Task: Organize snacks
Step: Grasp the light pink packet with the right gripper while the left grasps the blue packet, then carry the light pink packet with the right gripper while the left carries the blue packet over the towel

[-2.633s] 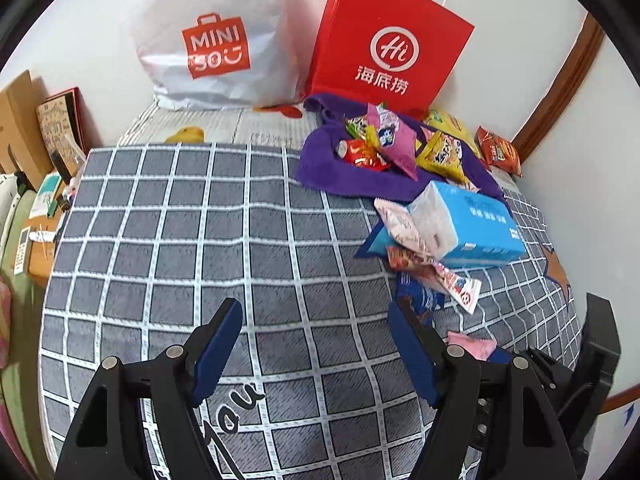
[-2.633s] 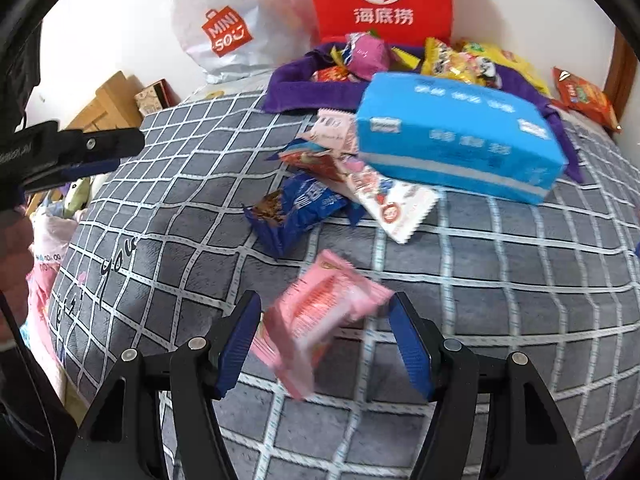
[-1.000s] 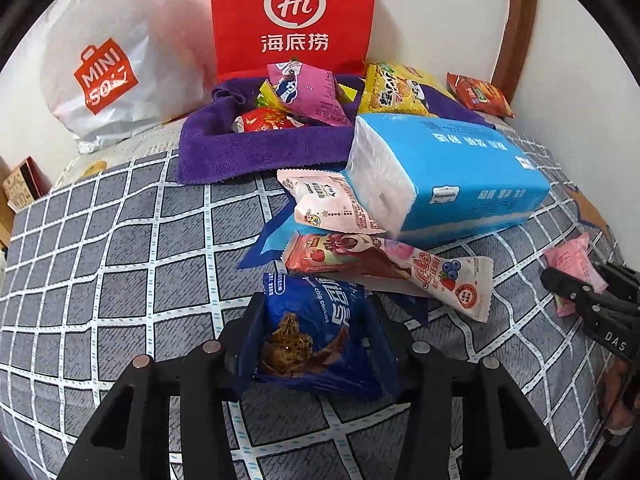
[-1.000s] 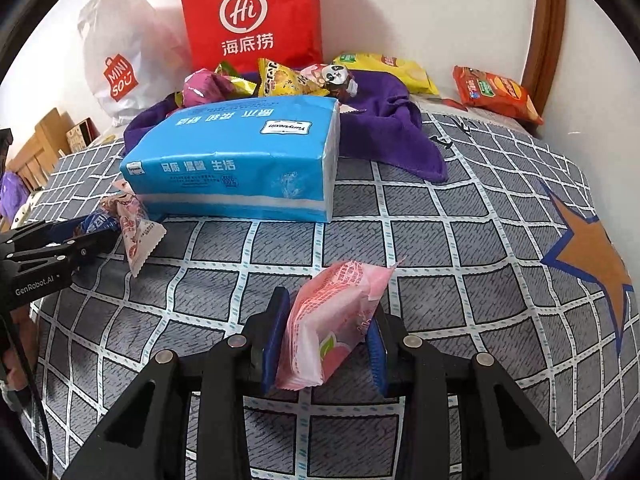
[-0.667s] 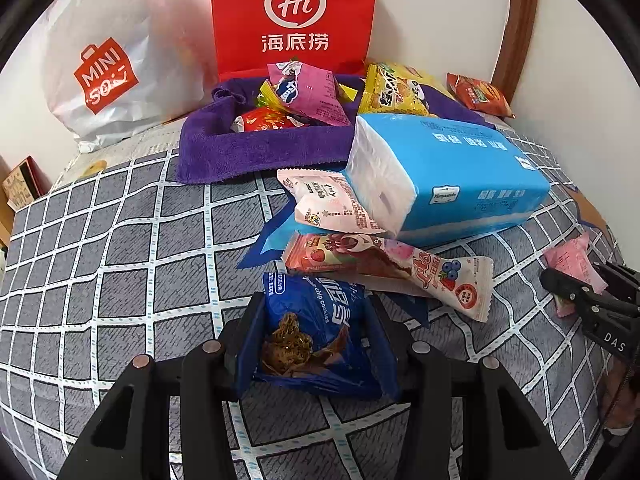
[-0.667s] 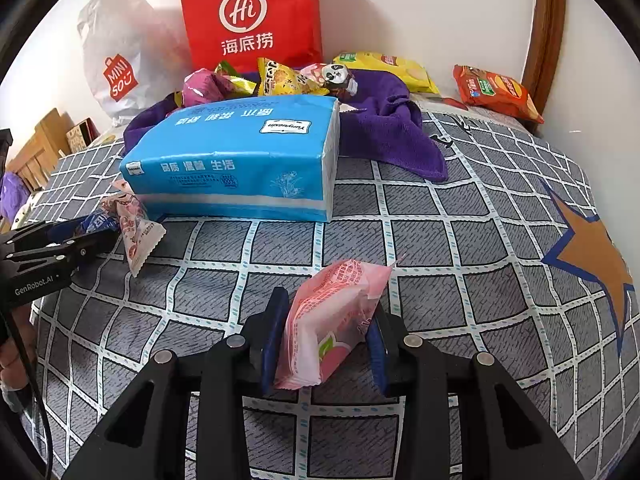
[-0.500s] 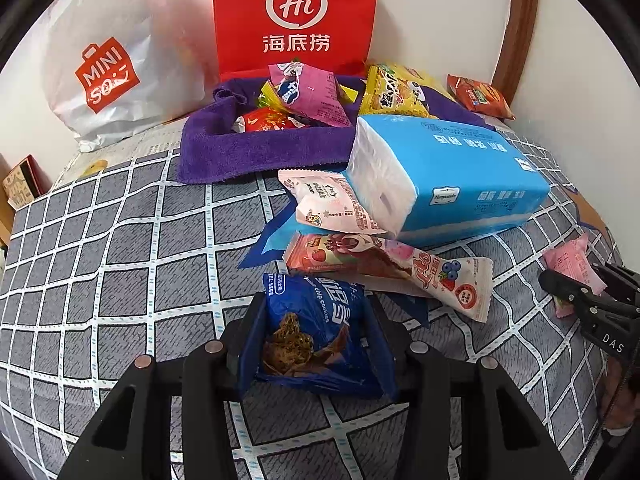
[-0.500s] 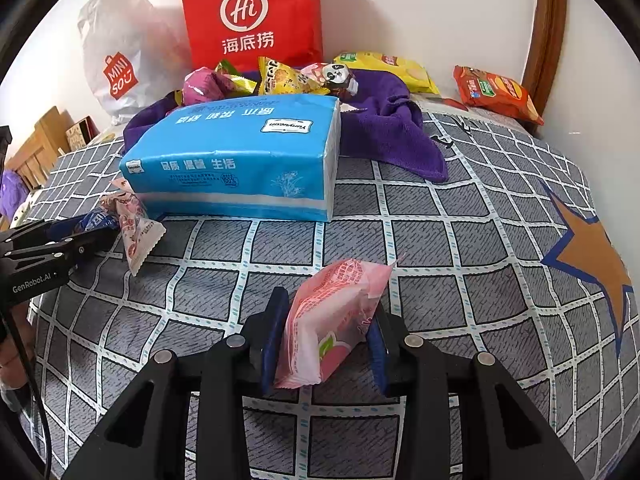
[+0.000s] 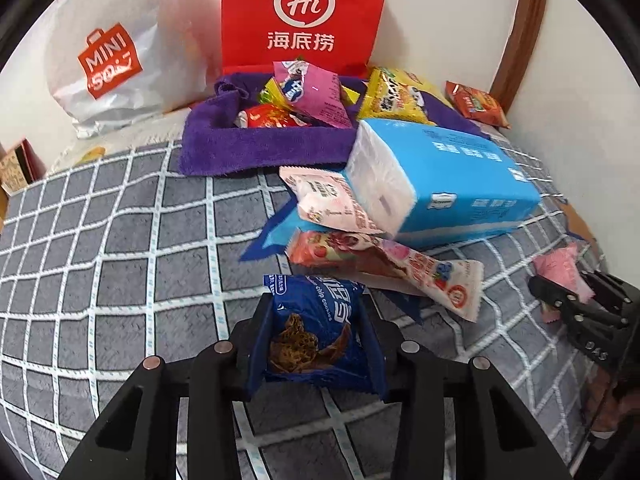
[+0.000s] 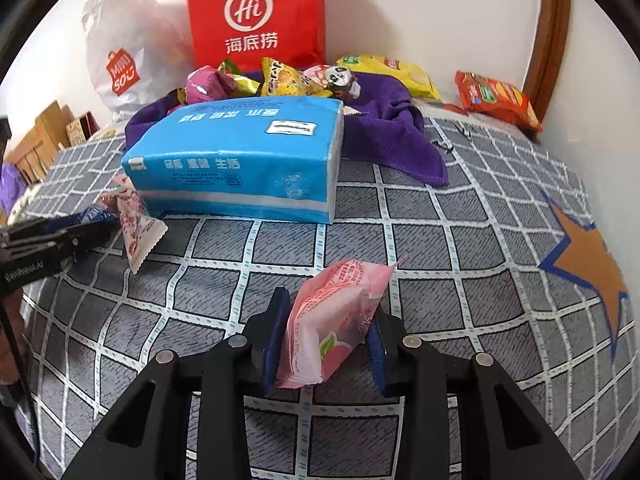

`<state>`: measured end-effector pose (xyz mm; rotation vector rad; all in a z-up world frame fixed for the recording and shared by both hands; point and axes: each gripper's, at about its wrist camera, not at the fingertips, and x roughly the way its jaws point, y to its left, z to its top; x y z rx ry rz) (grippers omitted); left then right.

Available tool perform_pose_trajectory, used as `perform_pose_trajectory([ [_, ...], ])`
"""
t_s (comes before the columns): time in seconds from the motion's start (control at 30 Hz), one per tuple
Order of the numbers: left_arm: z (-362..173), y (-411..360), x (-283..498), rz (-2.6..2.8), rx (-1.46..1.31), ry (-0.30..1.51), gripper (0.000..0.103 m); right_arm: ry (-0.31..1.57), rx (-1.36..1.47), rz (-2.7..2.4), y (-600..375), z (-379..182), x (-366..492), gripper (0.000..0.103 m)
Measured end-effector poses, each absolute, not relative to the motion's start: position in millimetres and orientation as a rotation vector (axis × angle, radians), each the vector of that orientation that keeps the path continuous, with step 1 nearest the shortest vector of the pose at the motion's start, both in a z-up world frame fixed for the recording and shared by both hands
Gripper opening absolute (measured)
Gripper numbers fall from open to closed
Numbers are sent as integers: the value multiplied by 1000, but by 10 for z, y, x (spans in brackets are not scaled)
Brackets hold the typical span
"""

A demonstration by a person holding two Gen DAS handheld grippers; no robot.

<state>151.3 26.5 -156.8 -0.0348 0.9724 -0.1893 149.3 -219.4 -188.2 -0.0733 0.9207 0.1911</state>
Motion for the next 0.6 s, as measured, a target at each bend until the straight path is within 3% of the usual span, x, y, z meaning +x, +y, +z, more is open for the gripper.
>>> perform_pose_trajectory([
  [0.6,-972,376,1071,-267,-104,937,38,800,-25,206,-2153,-1210,1138,36],
])
